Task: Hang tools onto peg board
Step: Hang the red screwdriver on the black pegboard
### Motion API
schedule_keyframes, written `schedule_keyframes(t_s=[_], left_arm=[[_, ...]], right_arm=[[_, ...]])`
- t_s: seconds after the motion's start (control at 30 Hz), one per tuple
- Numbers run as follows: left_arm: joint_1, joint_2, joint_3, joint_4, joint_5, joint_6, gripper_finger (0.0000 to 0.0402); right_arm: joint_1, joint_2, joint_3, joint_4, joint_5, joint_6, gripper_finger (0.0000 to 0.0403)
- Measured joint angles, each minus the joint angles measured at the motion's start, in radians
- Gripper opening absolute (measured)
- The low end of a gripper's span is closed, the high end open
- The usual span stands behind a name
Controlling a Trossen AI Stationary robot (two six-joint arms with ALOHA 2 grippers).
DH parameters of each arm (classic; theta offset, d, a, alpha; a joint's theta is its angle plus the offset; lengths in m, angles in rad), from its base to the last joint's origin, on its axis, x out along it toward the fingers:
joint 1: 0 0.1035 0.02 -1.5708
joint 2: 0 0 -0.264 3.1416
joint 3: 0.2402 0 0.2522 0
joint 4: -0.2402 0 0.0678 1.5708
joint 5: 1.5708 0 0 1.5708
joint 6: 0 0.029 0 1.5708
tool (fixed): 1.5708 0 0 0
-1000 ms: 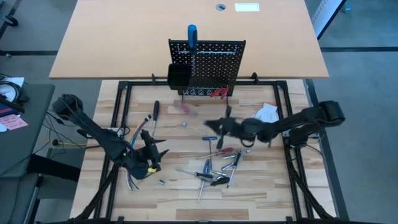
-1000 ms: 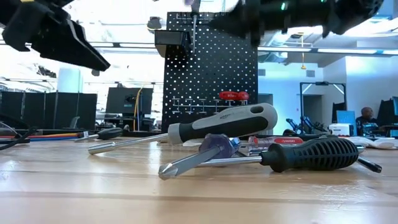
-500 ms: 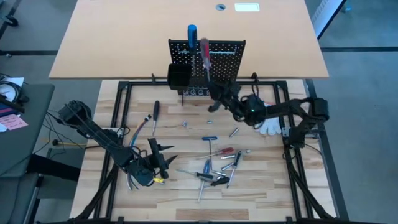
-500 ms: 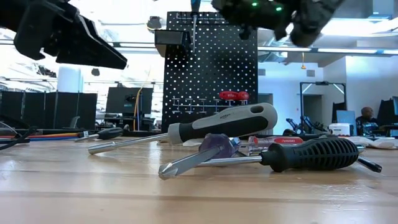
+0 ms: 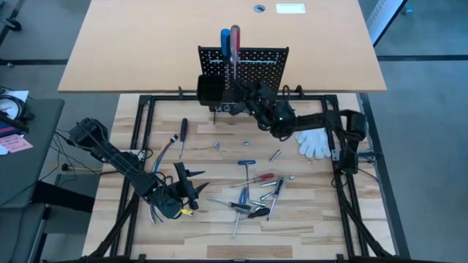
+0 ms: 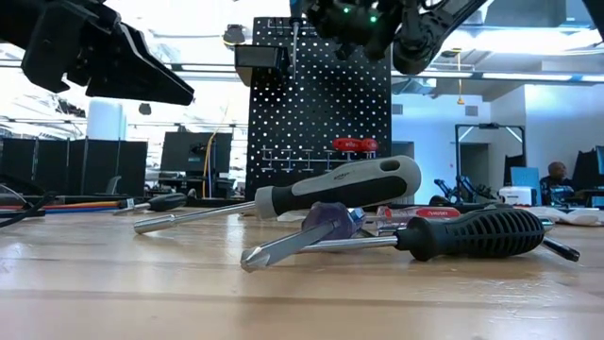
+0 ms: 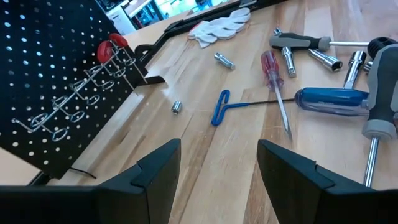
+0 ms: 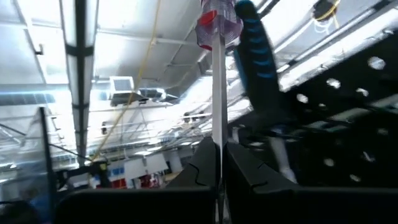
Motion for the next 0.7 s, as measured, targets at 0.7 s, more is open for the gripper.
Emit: schedule_keyframes(t_s=[0.7], left_arm=[[0.000, 0.000, 0.000, 0.000, 0.001, -0.004, 0.0208]], right_arm=[[-0.064, -0.001, 0.001, -0.126, 0.033, 0.038, 0.0014]])
